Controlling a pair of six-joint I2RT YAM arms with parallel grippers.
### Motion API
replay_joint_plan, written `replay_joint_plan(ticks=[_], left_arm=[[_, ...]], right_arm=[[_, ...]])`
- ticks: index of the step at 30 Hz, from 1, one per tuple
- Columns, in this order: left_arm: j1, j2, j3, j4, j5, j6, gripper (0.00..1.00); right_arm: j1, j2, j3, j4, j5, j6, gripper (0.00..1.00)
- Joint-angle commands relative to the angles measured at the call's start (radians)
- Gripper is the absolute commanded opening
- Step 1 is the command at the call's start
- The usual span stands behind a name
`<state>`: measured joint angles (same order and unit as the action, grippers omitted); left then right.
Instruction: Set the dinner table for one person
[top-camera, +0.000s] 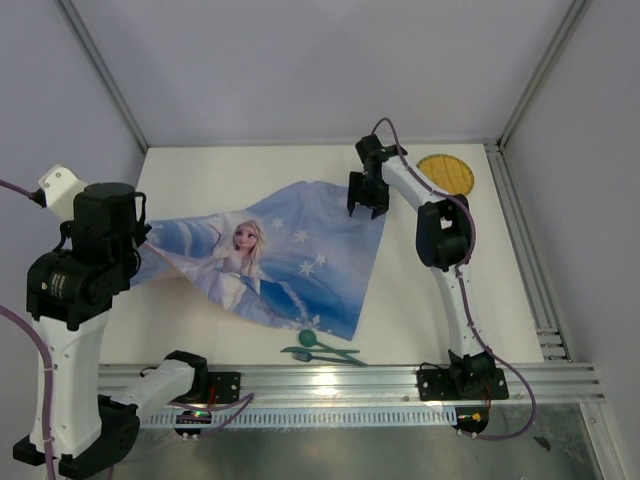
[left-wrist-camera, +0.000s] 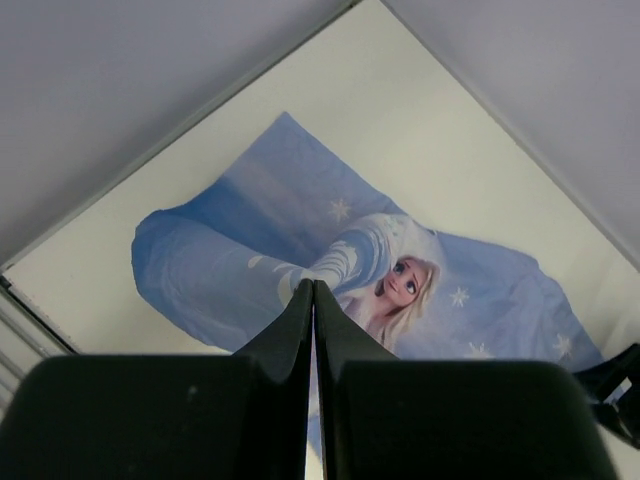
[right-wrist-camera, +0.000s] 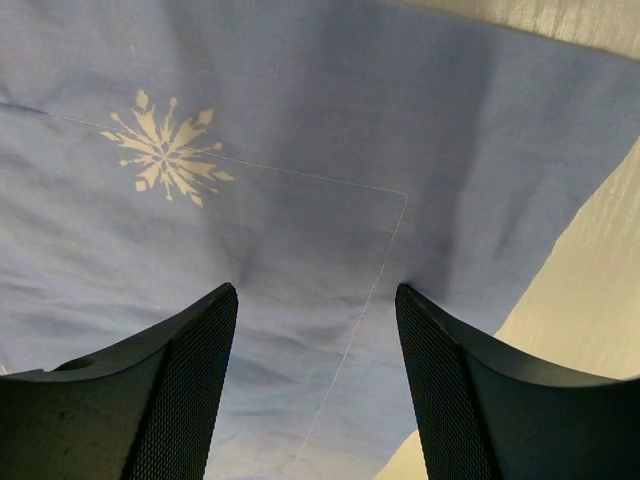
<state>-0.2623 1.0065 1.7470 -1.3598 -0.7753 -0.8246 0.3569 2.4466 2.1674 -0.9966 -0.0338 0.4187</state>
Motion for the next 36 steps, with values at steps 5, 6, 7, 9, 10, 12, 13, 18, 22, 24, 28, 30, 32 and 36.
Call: replay_joint_plan(ticks=[5, 6, 7, 9, 10, 12, 13, 18, 22, 24, 28, 30, 32, 36], left_arm=[[0.001, -0.115, -0.041, 0.027, 0.237, 0.117, 0.01], [0.001, -0.123, -0.043, 0.039, 0.252, 0.120, 0.01], [0.001, -0.129, -0.044, 0.041, 0.264, 0.123, 0.01], [0.001, -0.131, -0.037, 0.030, 0.268, 0.119, 0.01], [0.001, -0.129, -0.034, 0.010, 0.272, 0.113, 0.00], [0.001, -0.121, -0.023, -0.007, 0.280, 0.102, 0.00], [0.001, -0.118, -0.021, -0.019, 0.283, 0.097, 0.00], [0.001, -0.124, -0.020, -0.024, 0.318, 0.079, 0.00], [0.001, -0.132, -0.026, -0.009, 0.346, 0.078, 0.00], [0.001, -0.135, -0.027, -0.002, 0.352, 0.074, 0.00], [0.001, -0.150, -0.030, -0.007, 0.355, 0.067, 0.00], [0.001, -0.158, -0.040, -0.009, 0.355, 0.062, 0.00], [0.001, -0.167, -0.056, -0.004, 0.366, 0.051, 0.00], [0.001, -0.170, -0.092, 0.008, 0.387, 0.044, 0.00]], right_arm=[[-0.027, 0.089, 0.043, 0.046, -0.051, 0.008, 0.69], [-0.029, 0.104, 0.063, 0.049, -0.061, 0.006, 0.69], [-0.029, 0.110, 0.071, 0.055, -0.067, 0.006, 0.69], [-0.030, 0.120, 0.088, 0.072, -0.080, 0.006, 0.69], [-0.030, 0.127, 0.091, 0.090, -0.093, 0.005, 0.69], [-0.030, 0.137, 0.114, 0.099, -0.103, 0.008, 0.70], [-0.030, 0.149, 0.124, 0.096, -0.104, 0.008, 0.70], [-0.035, 0.161, 0.158, 0.098, -0.117, 0.006, 0.70], [-0.041, 0.154, 0.166, 0.108, -0.132, 0.003, 0.71], [-0.052, 0.158, 0.187, 0.113, -0.143, 0.003, 0.74], [-0.067, 0.155, 0.197, 0.151, -0.189, -0.003, 0.74], [-0.072, 0.141, 0.177, 0.196, -0.205, -0.023, 0.74], [-0.072, 0.077, 0.081, 0.261, -0.236, -0.038, 0.75], [-0.070, -0.171, -0.232, 0.606, -0.265, -0.038, 0.75]])
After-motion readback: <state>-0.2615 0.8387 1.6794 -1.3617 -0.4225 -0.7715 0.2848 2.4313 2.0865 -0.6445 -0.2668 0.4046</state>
